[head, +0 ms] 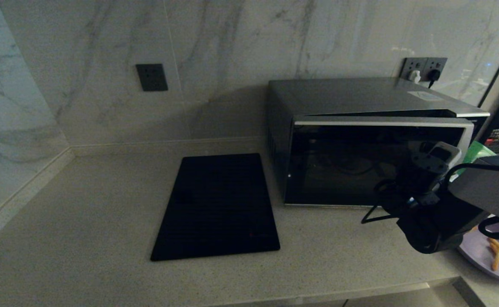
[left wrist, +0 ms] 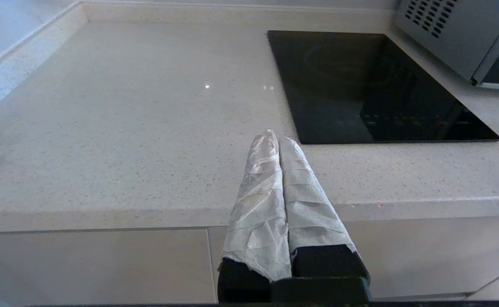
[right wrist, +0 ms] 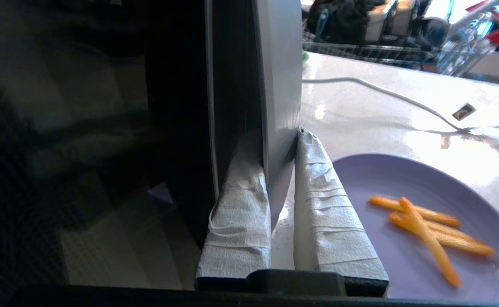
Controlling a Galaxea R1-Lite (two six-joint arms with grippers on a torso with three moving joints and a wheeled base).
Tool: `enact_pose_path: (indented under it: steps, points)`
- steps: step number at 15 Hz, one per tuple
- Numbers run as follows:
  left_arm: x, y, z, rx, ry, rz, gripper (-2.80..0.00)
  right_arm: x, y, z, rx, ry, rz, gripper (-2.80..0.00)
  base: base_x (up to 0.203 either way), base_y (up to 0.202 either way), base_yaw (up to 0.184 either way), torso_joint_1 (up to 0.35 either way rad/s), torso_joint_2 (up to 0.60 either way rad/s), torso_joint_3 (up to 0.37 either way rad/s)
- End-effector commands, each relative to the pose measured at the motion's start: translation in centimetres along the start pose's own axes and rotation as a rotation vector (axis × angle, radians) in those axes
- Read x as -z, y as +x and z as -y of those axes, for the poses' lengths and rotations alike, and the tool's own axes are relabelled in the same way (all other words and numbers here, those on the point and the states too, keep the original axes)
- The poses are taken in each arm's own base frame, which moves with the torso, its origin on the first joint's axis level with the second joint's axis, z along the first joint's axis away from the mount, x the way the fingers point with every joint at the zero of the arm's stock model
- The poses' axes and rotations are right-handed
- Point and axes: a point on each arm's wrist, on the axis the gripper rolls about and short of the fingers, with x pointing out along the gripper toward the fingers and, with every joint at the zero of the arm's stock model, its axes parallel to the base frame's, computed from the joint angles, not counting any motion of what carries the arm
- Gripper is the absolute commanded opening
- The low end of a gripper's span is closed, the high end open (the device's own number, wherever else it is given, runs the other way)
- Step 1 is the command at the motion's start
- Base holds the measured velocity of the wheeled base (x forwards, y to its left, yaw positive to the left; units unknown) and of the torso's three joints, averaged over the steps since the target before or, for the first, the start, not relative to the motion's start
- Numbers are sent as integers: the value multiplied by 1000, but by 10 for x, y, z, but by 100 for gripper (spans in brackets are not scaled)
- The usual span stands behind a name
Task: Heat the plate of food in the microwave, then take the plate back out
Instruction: Open the microwave oven
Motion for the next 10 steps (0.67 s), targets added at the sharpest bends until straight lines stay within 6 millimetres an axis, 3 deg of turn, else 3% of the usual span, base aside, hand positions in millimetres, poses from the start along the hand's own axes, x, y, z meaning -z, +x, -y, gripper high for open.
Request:
enact_pose_path:
  steps: [1, 9, 10]
  points:
    - [0, 0, 0, -1, -1, -2, -280, 0, -12, 2, -13, -9, -7, -280, 0, 0, 0, 0, 0, 0]
    - [0, 0, 0, -1, -1, -2, -280, 7, -39, 0, -109, -42, -20, -280, 0, 0, 0, 0, 0, 0]
    - [0, 0, 0, -1, -1, -2, -280, 9, -43, 1, -117, -58, -24, 0, 0, 0, 0, 0, 0, 0]
